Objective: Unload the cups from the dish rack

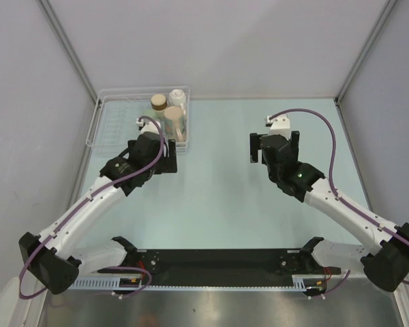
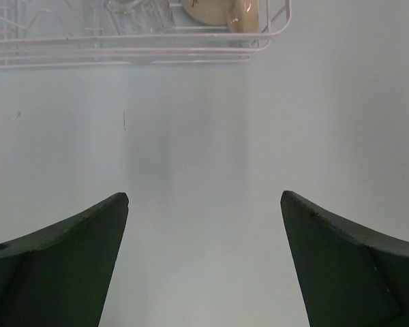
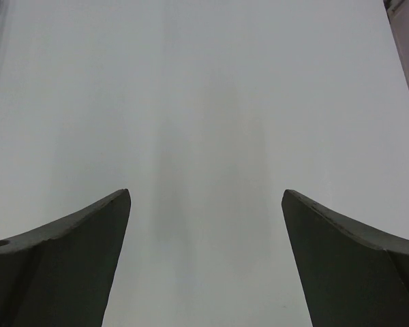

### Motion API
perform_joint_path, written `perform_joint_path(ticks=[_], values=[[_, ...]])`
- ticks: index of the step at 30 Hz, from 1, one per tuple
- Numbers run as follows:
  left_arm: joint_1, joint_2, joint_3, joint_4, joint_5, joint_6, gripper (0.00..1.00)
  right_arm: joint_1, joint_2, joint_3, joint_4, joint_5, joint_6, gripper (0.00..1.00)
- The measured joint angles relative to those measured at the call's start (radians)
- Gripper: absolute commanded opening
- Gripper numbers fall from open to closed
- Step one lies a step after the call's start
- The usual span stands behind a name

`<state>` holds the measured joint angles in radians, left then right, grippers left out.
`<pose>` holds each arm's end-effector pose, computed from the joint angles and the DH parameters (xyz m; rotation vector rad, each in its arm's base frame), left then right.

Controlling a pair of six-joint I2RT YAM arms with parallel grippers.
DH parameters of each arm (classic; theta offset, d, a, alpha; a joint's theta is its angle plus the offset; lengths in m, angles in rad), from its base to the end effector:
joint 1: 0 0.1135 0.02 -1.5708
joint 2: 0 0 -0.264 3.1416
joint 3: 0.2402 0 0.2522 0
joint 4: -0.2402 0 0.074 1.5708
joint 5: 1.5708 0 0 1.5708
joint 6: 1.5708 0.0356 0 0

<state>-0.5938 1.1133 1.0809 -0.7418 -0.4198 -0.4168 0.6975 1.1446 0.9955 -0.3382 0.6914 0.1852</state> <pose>0.1957 -0.1146 0.3279 -0.0020 2.2636 -0.0390 0.2074 0.1442 0.3293 -0.0829 1.9403 -0.1302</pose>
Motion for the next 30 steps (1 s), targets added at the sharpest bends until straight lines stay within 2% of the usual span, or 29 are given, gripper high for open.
perform_joint_path(ticks=[14,20,26,30], values=[[0.001,0.007,0.034,0.021,-0.109,-0.056,1.00,-0.126,0.001,0.000,-0.005,-0.056,0.118,1.00],[0.029,0.101,0.119,-0.029,-0.141,-0.097,1.00,-0.104,-0.004,0.000,-0.032,-0.072,0.133,1.00],[0.162,0.217,0.247,-0.043,-0.071,-0.117,1.00,-0.022,-0.006,0.001,-0.082,-0.071,0.137,1.00],[0.211,0.303,0.342,-0.047,-0.042,-0.112,1.00,0.012,-0.010,0.011,-0.105,-0.072,0.153,1.00]])
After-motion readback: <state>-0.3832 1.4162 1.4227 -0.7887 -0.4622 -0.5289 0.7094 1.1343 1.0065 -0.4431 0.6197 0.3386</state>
